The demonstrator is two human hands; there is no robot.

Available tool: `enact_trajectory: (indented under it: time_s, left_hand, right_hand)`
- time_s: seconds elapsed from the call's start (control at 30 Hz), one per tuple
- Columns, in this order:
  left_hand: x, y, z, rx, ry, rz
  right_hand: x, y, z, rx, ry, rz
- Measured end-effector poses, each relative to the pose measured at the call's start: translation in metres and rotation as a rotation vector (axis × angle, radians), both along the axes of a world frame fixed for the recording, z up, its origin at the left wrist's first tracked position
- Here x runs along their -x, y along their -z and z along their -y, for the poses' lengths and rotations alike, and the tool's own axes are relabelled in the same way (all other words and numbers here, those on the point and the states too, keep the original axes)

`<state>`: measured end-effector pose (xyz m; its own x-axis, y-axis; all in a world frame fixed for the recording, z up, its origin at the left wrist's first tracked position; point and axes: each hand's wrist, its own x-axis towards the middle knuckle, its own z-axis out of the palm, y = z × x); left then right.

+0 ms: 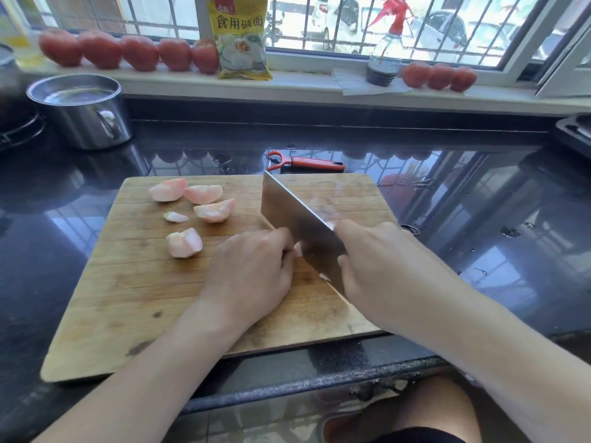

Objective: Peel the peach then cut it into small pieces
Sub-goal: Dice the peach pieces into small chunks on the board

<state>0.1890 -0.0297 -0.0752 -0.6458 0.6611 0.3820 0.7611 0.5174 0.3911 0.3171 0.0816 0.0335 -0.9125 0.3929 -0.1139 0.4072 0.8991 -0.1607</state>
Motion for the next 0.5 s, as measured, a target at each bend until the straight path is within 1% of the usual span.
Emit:
enact_trajectory:
  time_s: [0.1, 0.2, 0.37, 0.5]
  left_hand:
    - [0.001, 0.001, 0.0, -0.015, 0.01, -0.001]
    - [0.0, 0.0, 0.001, -0.008, 0.008, 0.012]
    - [0.001, -0.001, -0.001, 0.044, -0.036, 0.053]
    - [0.0, -0.003, -0.001, 0.071, -0.042, 0.072]
  right_hand:
    - [0.012, 0.002, -0.003, 0.061, -0.026, -0.016]
    - [0.016, 0.0, -0.011, 0.101, -0.003, -0.038]
    - [-0.002, -0.007, -0.018, 0.024, 0.059, -0.145]
    - [-0.008, -0.008, -0.006, -0.014, 0.03, -0.092]
